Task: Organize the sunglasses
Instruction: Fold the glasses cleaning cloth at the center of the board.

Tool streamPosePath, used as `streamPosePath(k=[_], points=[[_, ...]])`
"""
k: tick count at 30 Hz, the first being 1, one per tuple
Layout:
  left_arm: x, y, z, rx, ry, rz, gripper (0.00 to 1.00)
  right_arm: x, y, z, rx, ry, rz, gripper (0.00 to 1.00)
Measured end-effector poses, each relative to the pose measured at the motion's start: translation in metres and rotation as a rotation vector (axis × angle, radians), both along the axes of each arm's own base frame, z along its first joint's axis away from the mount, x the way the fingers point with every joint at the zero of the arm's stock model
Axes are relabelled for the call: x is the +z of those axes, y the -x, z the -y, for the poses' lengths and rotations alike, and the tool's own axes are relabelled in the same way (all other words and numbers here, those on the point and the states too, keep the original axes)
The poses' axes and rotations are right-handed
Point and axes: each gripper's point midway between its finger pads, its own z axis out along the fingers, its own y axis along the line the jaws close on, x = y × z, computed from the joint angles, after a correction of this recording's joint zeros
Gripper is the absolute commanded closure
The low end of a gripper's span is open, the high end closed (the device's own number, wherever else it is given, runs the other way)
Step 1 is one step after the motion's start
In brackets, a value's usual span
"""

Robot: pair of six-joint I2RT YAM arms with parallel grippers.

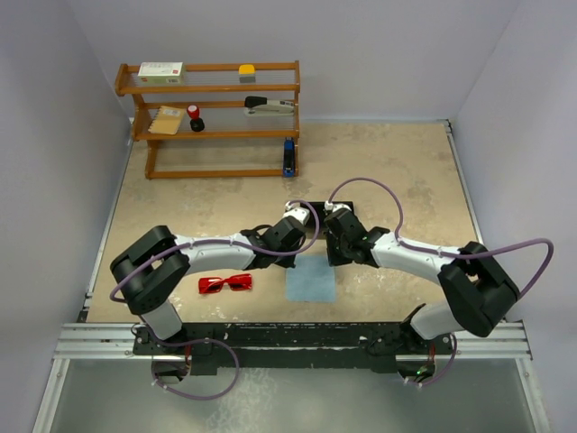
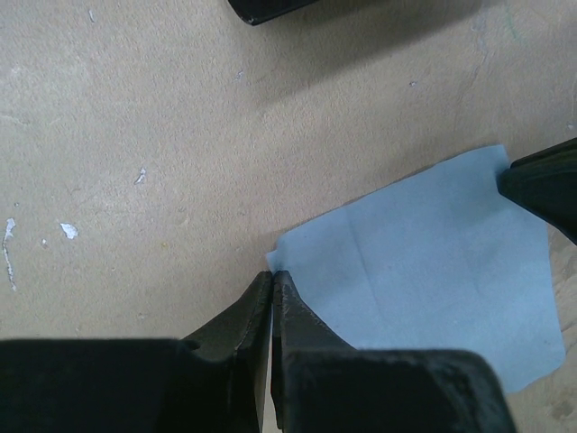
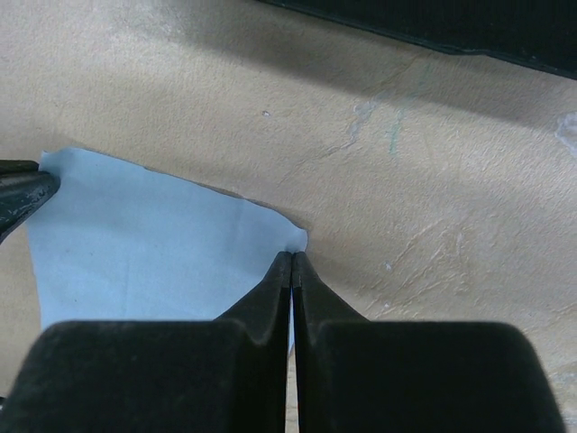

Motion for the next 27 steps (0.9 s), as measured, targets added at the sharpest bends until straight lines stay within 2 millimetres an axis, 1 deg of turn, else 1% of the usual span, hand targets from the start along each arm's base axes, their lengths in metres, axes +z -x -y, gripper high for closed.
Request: streamPosePath(k=[7,12,20,27], points=[[0.011,0.000,-0.001,0.003,0.013,0.013,1.00,0.009,-0.004,-0.002,0.012,-0.008,0.020,1.00],[0.023,-0.003,0.003,0.003,0.037,0.030,1.00,0.015,-0.004,-0.002,0.012,-0.018,0.034,1.00],[0.028,-0.003,0.004,0.002,0.049,0.037,1.00,0.031,-0.006,-0.003,0.011,-0.049,0.076,1.00],[0.032,0.001,-0.002,0.003,0.065,0.046,1.00,0.033,-0.003,-0.002,0.017,-0.055,0.082,1.00]])
